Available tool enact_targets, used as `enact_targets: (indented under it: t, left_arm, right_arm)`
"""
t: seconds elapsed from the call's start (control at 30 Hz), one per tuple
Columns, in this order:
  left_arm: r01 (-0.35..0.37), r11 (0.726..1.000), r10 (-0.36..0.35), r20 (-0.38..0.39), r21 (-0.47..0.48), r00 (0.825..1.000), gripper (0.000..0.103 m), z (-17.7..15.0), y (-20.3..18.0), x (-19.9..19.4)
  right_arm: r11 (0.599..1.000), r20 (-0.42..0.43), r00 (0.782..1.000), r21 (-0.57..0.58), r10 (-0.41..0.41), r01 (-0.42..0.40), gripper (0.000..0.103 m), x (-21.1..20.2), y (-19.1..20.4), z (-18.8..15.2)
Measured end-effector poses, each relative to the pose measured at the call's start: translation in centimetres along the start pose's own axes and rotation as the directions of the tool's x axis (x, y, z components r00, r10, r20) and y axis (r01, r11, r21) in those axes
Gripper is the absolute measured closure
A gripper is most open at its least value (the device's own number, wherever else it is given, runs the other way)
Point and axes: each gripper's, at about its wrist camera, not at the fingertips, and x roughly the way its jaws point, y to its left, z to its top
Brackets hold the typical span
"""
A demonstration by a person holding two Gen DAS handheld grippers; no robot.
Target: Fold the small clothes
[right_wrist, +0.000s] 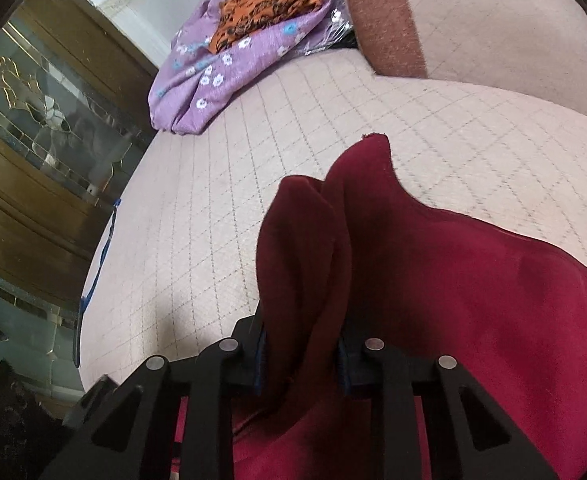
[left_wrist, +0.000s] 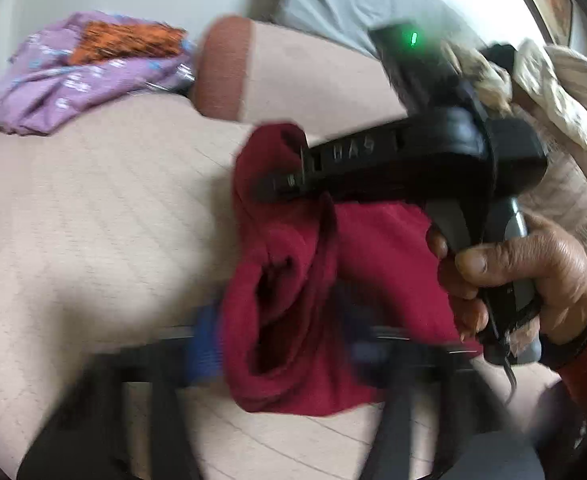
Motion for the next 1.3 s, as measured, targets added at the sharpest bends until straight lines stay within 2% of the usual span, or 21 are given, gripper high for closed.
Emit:
enact_targets:
  t: [0.13, 0.27, 0.43, 0.53, 0.6, 0.7, 0.77, 0.8, 0.83, 0.87, 0.93, 1.0, 1.07, 1.13, 1.17, 1.2, 1.27, 1.3]
  left_arm:
    - [0.098, 0.995, -0.099, 0.041, 0.014, 0.994, 0.078, 0.7, -3.7, -2.1]
    - [0.145, 0.985, -0.151, 0.056, 0.094, 0.987, 0.079, 1.8, -9.2, -2.7]
    - [0.231, 0.961, -0.231, -0.015, 0.153, 0.973, 0.079, 2.0, -16.6, 0.5]
    - [0.239, 0.957, -0.229, -0.074, 0.165, 0.970, 0.079, 0.7, -19.5, 3.6]
    - [0.236, 0.960, -0.216, -0.134, 0.148, 0.967, 0.079, -0.3, -20.4, 5.7]
    - [0.232, 0.962, -0.198, -0.220, 0.141, 0.955, 0.071, -1.2, -20.6, 7.1]
    - [0.232, 0.961, -0.195, -0.224, 0.153, 0.955, 0.057, -1.1, -20.2, 5.6]
    - [0.220, 0.963, -0.184, -0.217, 0.157, 0.959, 0.041, -0.7, -19.6, 4.5]
    - [0.209, 0.965, -0.176, -0.200, 0.157, 0.964, 0.036, -0.4, -18.9, 3.6]
    - [0.189, 0.968, -0.162, -0.168, 0.164, 0.972, 0.036, -0.1, -17.9, 2.3]
    - [0.122, 0.974, -0.099, -0.124, 0.190, 0.987, 0.035, 0.5, -16.2, 0.9]
    - [0.028, 0.977, -0.010, -0.086, 0.211, 0.996, 0.035, 0.7, -14.8, 0.5]
    - [-0.041, 0.980, 0.059, -0.090, 0.193, 0.994, 0.035, 0.7, -13.3, 1.3]
    - [-0.064, 0.986, 0.083, -0.118, 0.156, 0.989, 0.035, 0.4, -12.4, 2.7]
    - [-0.069, 0.987, 0.089, -0.135, 0.146, 0.987, 0.035, 0.0, -12.4, 3.3]
    - [-0.071, 0.987, 0.093, -0.151, 0.144, 0.984, 0.035, -0.9, -12.2, 3.6]
    - [-0.072, 0.986, 0.098, -0.180, 0.148, 0.979, 0.035, -1.9, -12.1, 4.7]
    - [-0.074, 0.985, 0.103, -0.184, 0.154, 0.977, 0.035, -2.6, -12.1, 4.8]
  right_arm:
    - [1.000, 0.048, 0.999, -0.016, 0.008, -0.007, 0.082, -3.9, -0.9, -0.9]
    - [0.999, 0.111, 0.994, -0.039, -0.014, 0.018, 0.083, -10.0, -3.0, -2.6]
    - [0.996, 0.148, 0.985, 0.005, -0.091, 0.091, 0.083, -15.7, -7.9, -5.3]
    - [0.990, 0.149, 0.982, 0.089, -0.119, 0.106, 0.083, -17.1, -12.2, -7.2]
    - [0.981, 0.124, 0.979, 0.130, -0.160, 0.144, 0.083, -16.3, -14.9, -8.6]
    - [0.967, 0.061, 0.982, 0.198, -0.177, 0.161, 0.081, -13.7, -17.9, -10.3]
    - [0.960, 0.068, 0.985, 0.243, -0.158, 0.137, 0.077, -13.0, -19.0, -11.1]
    - [0.956, 0.094, 0.985, 0.272, -0.143, 0.112, 0.072, -13.6, -19.2, -11.3]
    - [0.953, 0.104, 0.984, 0.283, -0.142, 0.108, 0.071, -14.2, -19.3, -11.3]
    - [0.951, 0.117, 0.980, 0.283, -0.161, 0.123, 0.067, -15.1, -18.8, -11.4]
    - [0.956, 0.157, 0.966, 0.241, -0.207, 0.166, 0.067, -17.1, -17.1, -11.8]
    - [0.969, 0.197, 0.961, 0.195, -0.193, 0.154, 0.066, -18.7, -15.0, -12.1]
    - [0.983, 0.225, 0.964, 0.152, -0.139, 0.107, 0.066, -19.4, -13.0, -12.8]
    - [0.992, 0.212, 0.972, 0.098, -0.100, 0.081, 0.067, -18.8, -11.3, -13.5]
    - [0.993, 0.187, 0.977, 0.068, -0.106, 0.095, 0.069, -17.9, -10.6, -14.0]
    - [0.990, 0.166, 0.977, 0.047, -0.135, 0.129, 0.072, -17.4, -10.4, -14.7]
    - [0.969, 0.100, 0.964, 0.028, -0.248, 0.247, 0.075, -15.3, -10.6, -16.3]
    - [0.963, 0.082, 0.960, 0.045, -0.267, 0.265, 0.075, -14.8, -11.2, -16.9]
